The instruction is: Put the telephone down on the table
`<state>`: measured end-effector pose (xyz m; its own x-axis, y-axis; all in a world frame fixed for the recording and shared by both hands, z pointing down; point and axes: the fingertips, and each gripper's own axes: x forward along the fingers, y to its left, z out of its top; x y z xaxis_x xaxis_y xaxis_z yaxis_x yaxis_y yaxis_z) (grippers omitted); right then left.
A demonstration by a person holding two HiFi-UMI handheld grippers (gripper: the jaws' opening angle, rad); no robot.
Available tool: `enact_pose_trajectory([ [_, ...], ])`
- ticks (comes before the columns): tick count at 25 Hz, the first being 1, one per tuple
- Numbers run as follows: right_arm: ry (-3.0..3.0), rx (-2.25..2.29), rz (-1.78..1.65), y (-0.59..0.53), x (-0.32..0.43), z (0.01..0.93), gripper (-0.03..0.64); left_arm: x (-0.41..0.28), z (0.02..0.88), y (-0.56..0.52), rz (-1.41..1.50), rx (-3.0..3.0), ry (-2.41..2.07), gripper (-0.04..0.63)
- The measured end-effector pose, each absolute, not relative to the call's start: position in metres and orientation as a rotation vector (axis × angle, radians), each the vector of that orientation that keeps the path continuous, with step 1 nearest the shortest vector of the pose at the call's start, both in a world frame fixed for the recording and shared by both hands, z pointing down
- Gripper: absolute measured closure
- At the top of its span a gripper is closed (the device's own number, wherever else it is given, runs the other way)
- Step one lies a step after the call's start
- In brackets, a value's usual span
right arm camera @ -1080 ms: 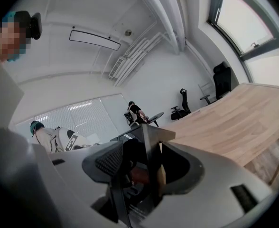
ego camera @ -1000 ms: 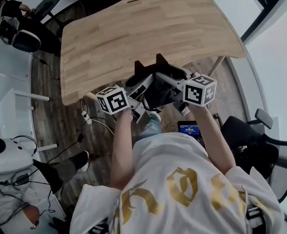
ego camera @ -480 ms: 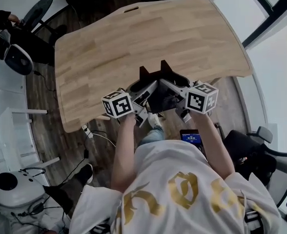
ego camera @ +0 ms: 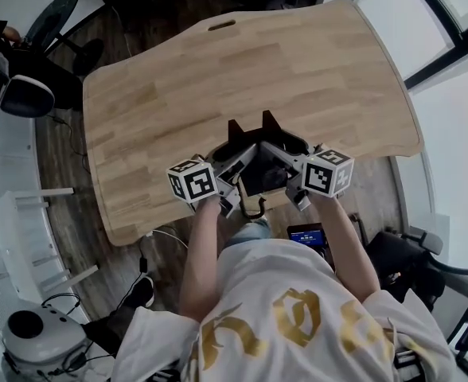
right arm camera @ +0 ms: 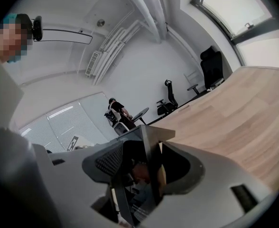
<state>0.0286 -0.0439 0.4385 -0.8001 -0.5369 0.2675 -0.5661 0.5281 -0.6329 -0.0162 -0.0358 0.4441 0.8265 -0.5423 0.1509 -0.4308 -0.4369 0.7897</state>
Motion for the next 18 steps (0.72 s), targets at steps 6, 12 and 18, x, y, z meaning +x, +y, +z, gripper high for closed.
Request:
enact_pose_trajectory([
  [6, -2.699, 1.022, 1.169, -0.076, 0.019, 0.442, 0.375, -0.026, 0.447, -0.069, -0.133, 2.102, -0.685, 0.368],
  [12, -2.693, 1.026, 1.170, -0.089, 0.012, 0.443, 0.375, -0.033, 0.448, -0.083, -0.142, 2.100, -0.678, 0.368],
  [18, -2.694, 0.979, 1.179, -0.093, 0.009, 0.448, 0.375, -0.036, 0.453, -0.086, -0.141, 2.102, -0.703, 0.368],
])
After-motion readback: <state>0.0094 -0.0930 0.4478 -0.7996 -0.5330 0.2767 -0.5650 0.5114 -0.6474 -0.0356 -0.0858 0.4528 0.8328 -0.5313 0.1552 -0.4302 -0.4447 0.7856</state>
